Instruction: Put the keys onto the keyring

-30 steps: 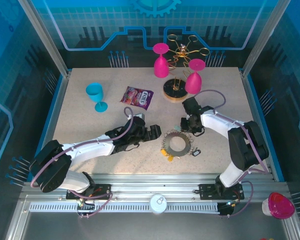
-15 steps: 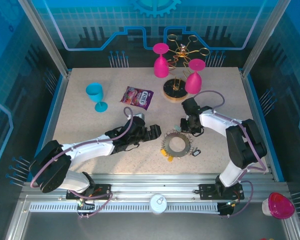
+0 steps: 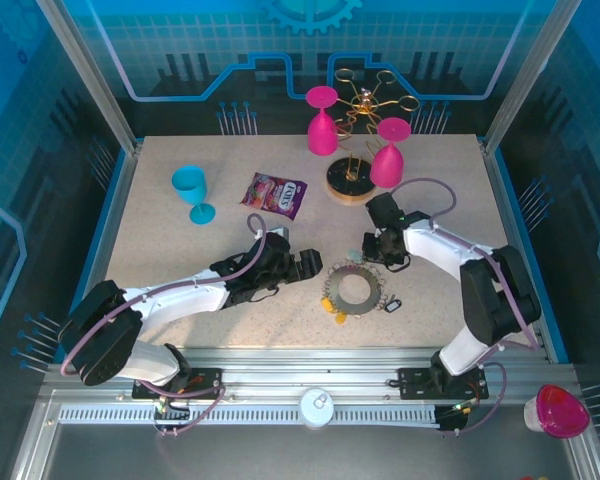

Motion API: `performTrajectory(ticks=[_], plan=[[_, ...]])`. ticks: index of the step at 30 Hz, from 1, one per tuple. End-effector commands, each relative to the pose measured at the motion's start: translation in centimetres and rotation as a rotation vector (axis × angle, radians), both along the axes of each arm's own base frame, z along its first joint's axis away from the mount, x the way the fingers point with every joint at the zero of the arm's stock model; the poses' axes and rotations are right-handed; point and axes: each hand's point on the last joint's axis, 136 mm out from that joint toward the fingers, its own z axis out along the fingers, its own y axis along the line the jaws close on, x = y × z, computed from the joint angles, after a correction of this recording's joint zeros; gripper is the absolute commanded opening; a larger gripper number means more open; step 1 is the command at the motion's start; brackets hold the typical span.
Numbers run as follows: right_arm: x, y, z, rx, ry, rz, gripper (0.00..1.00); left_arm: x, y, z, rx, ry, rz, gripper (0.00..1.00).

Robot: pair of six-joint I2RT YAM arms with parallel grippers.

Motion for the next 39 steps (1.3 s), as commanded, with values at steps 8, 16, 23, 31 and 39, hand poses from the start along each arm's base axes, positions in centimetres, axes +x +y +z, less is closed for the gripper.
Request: performTrajectory(ticks=[8, 16, 23, 31, 39], plan=[[-1.2, 0.4, -0.2, 0.040, 0.045, -0.149, 0.23, -0.3, 0.1, 0.5, -0.010, -0.011, 0.007, 0.99], [-1.6, 0.6, -1.5, 0.033, 0.091, -0.166, 0.21, -0.4, 0.4, 0.5, -0.007, -0.014, 0.013, 0.99], [-1.8, 0.5, -2.2, 0.025, 0.115, -0.181, 0.19, -0.4, 0.4, 0.5, -0.008, -0.012, 0.012, 0.99], [-2.0, 0.2, -2.5, 0.008, 0.130, -0.196, 0.18, -0.3, 0.3, 0.5, -0.007, -0.013, 0.013, 0.99], [-1.9, 0.6, -2.9, 0.026, 0.145, -0.191, 0.17, -0.4, 0.4, 0.5, -0.007, -0.012, 0.013, 0.99]])
